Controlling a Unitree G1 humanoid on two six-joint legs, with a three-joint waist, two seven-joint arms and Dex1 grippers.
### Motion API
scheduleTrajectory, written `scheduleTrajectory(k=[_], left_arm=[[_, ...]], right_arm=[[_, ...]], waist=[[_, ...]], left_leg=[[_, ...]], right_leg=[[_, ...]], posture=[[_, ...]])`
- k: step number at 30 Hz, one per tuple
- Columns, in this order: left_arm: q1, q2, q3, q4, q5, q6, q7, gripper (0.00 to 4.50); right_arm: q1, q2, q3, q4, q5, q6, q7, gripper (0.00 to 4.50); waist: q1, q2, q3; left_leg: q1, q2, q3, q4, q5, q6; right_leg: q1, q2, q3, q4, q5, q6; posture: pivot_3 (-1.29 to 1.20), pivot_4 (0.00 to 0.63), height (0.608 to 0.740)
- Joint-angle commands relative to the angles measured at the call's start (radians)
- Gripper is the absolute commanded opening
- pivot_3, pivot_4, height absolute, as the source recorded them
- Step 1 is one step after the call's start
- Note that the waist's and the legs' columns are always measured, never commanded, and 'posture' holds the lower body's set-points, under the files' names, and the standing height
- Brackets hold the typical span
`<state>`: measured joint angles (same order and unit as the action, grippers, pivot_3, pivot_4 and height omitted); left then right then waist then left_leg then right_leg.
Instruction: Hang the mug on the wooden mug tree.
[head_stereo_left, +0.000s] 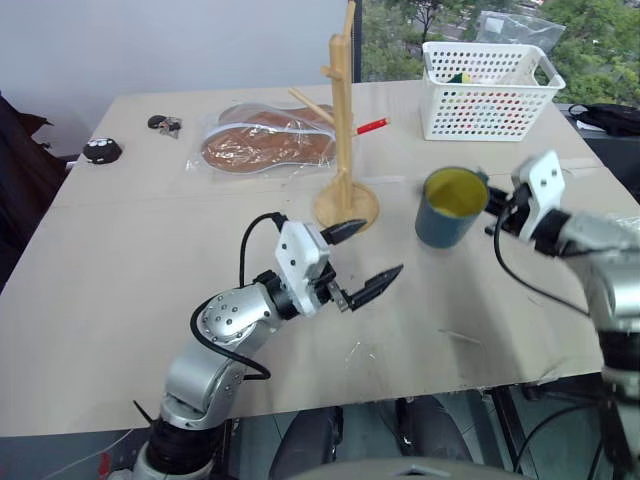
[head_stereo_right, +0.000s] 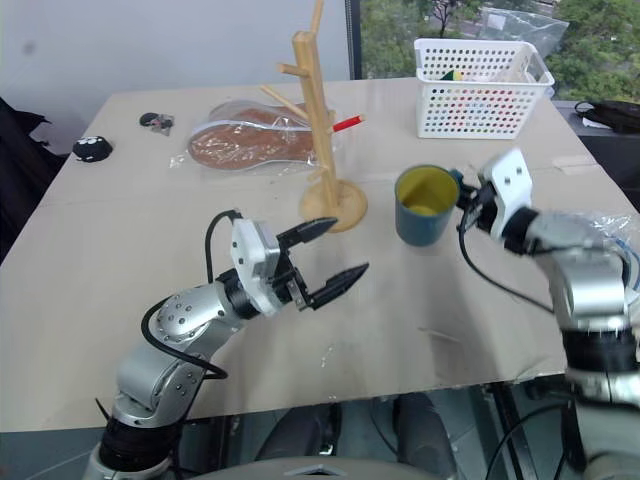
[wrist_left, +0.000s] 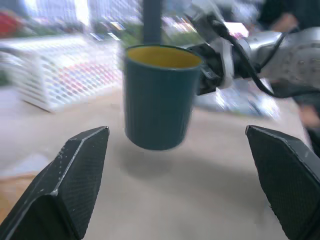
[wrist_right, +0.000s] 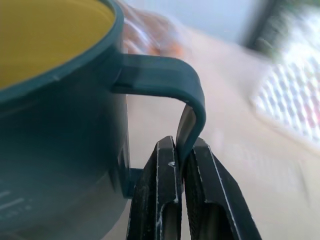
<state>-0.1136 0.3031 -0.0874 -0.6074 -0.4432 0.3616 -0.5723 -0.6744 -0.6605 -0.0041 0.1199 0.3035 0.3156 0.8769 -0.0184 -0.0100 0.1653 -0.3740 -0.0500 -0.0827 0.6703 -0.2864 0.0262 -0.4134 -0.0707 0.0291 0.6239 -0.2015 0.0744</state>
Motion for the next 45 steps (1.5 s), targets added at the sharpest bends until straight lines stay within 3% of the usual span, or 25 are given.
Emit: scheduleTrajectory(k=[1,6,13,30,44,45], left_arm=[[0.028,-0.035,0.040,-0.031,0.008,-0.075,0.056,4.50],[0.063,-0.073,0.061,-0.051,0.058,-0.155,0.122,4.50],[0.077,-0.114,0.057,-0.084,0.078,-0.183,0.205,4.50],[0.128,-0.094,0.007,-0.090,0.135,-0.242,0.204,4.50],[0.163,-0.096,-0.010,-0.078,0.159,-0.295,0.206,4.50],[0.165,-0.096,-0.009,-0.076,0.158,-0.299,0.205,4.50]], right_arm=[[-0.233,-0.006,0.072,0.303,-0.082,-0.216,0.201,0.05],[-0.576,0.043,0.146,0.762,-0.189,-0.455,0.386,0.05],[-0.768,0.105,0.183,1.036,-0.293,-0.647,0.513,0.05],[-0.920,0.222,0.173,1.180,-0.438,-0.679,0.405,0.05],[-0.957,0.282,0.168,1.192,-0.485,-0.637,0.319,0.05],[-0.958,0.282,0.166,1.192,-0.487,-0.637,0.314,0.60]], waist=[[0.003,0.000,0.000],[0.007,0.000,0.000],[0.005,0.000,0.000],[0.003,0.001,0.001],[0.003,0.001,0.001],[0.003,0.001,0.001]], left_leg=[[0.000,0.000,0.000,0.000,0.000,0.000],[-0.006,0.000,-0.002,-0.001,0.000,0.000],[-0.010,-0.001,-0.002,-0.002,0.000,-0.001],[-0.009,-0.001,-0.002,-0.002,0.001,-0.002],[-0.010,-0.001,0.000,-0.003,0.001,-0.002],[-0.010,-0.001,0.000,-0.002,0.001,-0.002]], right_leg=[[0.000,0.000,0.000,0.000,0.000,0.000],[-0.005,-0.001,-0.002,-0.003,0.000,0.000],[-0.010,-0.002,-0.001,-0.004,0.000,0.000],[-0.011,-0.002,0.000,0.001,0.001,-0.001],[-0.014,-0.001,0.002,0.002,0.001,-0.001],[-0.014,-0.001,0.002,0.002,0.001,-0.001]], posture=[[0.00,0.150,0.740],[0.00,0.150,0.740],[0.00,0.150,0.740],[0.00,0.150,0.740],[0.00,0.150,0.740],[0.00,0.150,0.740]])
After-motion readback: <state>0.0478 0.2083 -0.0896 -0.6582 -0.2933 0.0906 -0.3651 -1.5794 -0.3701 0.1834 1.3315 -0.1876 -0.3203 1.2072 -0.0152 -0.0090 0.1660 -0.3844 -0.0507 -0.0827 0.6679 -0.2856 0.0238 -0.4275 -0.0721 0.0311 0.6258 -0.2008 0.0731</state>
